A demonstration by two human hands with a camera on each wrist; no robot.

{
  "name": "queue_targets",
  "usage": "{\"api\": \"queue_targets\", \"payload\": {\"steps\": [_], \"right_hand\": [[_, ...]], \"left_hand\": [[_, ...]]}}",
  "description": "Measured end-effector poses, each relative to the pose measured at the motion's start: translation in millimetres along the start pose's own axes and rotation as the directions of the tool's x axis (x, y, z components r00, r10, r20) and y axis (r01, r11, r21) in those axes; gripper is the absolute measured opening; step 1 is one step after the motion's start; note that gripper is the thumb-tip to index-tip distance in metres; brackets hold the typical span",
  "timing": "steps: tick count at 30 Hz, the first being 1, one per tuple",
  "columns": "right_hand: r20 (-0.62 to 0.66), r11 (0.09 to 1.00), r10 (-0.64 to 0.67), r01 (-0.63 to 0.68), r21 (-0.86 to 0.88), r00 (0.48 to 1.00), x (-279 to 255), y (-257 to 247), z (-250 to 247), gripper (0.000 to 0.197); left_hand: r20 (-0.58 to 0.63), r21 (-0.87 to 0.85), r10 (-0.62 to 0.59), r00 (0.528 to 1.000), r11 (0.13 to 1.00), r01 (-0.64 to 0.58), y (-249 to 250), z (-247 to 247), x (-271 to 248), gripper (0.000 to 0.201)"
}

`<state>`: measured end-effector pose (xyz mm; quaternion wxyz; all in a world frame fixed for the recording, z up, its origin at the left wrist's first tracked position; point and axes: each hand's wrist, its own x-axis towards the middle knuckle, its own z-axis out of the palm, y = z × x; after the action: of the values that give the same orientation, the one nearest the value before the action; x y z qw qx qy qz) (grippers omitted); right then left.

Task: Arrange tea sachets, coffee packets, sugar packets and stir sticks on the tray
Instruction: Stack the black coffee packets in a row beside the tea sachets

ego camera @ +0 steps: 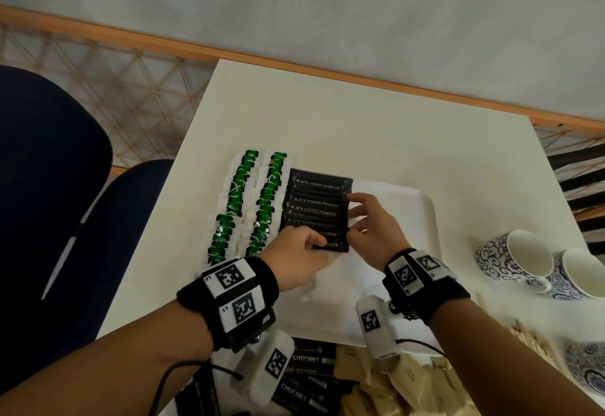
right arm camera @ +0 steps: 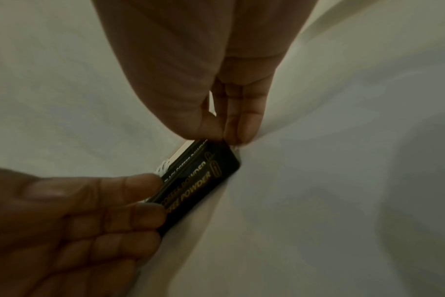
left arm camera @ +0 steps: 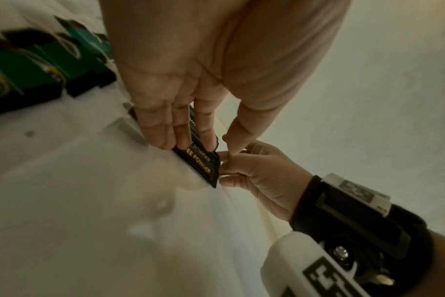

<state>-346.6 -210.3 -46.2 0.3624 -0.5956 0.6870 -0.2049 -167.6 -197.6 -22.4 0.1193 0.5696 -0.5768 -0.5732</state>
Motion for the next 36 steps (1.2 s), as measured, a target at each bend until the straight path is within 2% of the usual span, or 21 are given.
{"api": "queue_targets", "payload": {"steps": [5, 9, 12, 16, 22, 24, 27, 31, 33, 36], "right_hand": [[-0.036, 0.998, 0.017, -0.019, -0.065, 0.999, -11.8, -4.2, -6.1, 0.053], [-0.043, 0.987, -0.108, 0.102, -0.124, 0.993, -52.2, -15.2, -8.1, 0.035], [0.099, 0.950, -0.182, 0.201, -0.241, 0.978, -94.1, -23.7, 2.1, 0.024], [0.300, 0.870, -0.181, 0.295, -0.395, 0.937, -145.7, -31.5, 20.0, 0.027], [0.409, 0.724, -0.209, 0.422, -0.545, 0.888, -186.5, -31.0, 36.6, 0.047], [0.440, 0.691, -0.265, 0.487, -0.534, 0.858, -196.5, -28.8, 40.0, 0.045], [0.540, 0.624, -0.356, 0.624, -0.470, 0.763, -212.8, -24.6, 47.1, 0.037], [0.696, 0.537, -0.301, 0.719, -0.441, 0.652, -233.1, -17.8, 60.5, 0.037], [0.710, 0.495, -0.300, 0.740, -0.455, 0.637, -238.3, -17.4, 65.1, 0.032], [0.712, 0.475, -0.284, 0.739, -0.477, 0.642, -241.7, -21.9, 69.7, 0.027]], "left_hand": [[0.011, 0.048, 0.019, 1.000, 0.999, -0.020, 1.6, -1.7, -7.9, 0.028], [0.022, 0.068, 0.091, 0.996, 0.993, -0.092, 10.7, -2.9, -26.6, 0.022], [0.034, 0.050, 0.152, 0.988, 0.987, -0.154, 19.9, -2.7, -47.6, 0.022], [0.055, 0.115, 0.193, 0.980, 0.973, -0.198, 16.0, -5.0, -79.2, 0.023], [0.138, 0.310, 0.114, 0.984, 0.938, -0.152, -29.3, -15.7, -124.8, 0.027], [0.159, 0.399, 0.076, 0.984, 0.907, -0.134, -46.3, -16.0, -139.7, 0.028], [0.167, 0.547, 0.036, 0.985, 0.828, -0.123, -67.4, -10.5, -158.9, 0.027], [0.154, 0.709, 0.016, 0.988, 0.695, -0.122, -90.4, -0.9, -177.2, 0.037], [0.172, 0.744, 0.024, 0.985, 0.653, -0.146, -99.1, 3.8, -183.5, 0.042], [0.207, 0.765, 0.080, 0.975, 0.608, -0.213, -107.5, 12.7, -191.0, 0.051]]}}
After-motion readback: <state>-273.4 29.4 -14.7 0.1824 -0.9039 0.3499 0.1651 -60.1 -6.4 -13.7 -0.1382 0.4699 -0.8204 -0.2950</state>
